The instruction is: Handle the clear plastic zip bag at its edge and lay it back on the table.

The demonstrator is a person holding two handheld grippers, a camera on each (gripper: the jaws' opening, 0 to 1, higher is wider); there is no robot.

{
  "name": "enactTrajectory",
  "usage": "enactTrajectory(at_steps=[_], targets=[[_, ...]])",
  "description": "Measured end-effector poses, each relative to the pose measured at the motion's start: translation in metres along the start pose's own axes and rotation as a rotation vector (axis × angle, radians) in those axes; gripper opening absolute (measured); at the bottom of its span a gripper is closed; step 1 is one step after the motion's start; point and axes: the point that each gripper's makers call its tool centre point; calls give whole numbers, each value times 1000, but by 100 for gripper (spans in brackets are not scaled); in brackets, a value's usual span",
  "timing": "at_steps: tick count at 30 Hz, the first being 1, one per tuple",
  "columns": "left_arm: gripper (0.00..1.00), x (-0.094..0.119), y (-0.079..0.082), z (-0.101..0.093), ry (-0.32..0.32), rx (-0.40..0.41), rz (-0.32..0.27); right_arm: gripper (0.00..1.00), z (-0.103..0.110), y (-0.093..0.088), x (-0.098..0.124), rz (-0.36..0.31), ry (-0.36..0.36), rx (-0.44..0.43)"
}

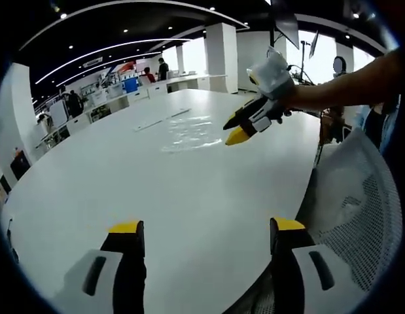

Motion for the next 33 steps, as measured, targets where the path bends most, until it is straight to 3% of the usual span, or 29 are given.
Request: enactTrajectory(at_steps=[4, 14, 20, 33], targets=[[76, 1, 2, 0, 4, 4, -3, 27, -5, -3, -5, 15, -12, 9], [76, 0, 2, -2, 2, -1, 3, 25, -18, -10, -15, 40, -9, -18], [75, 0, 3, -3, 1, -5, 8, 21, -27, -17, -24, 75, -25, 9], [74, 5, 4, -3, 2, -14, 22, 17, -31, -12, -43, 99, -20, 5]])
Point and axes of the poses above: the point that each gripper's makers call its tool centre point, and the gripper's own axes: x roughly backward along the fingers, z roughly to its left, y roughly out of its top, and after that the axes turned 4 degrees about x, right-handed
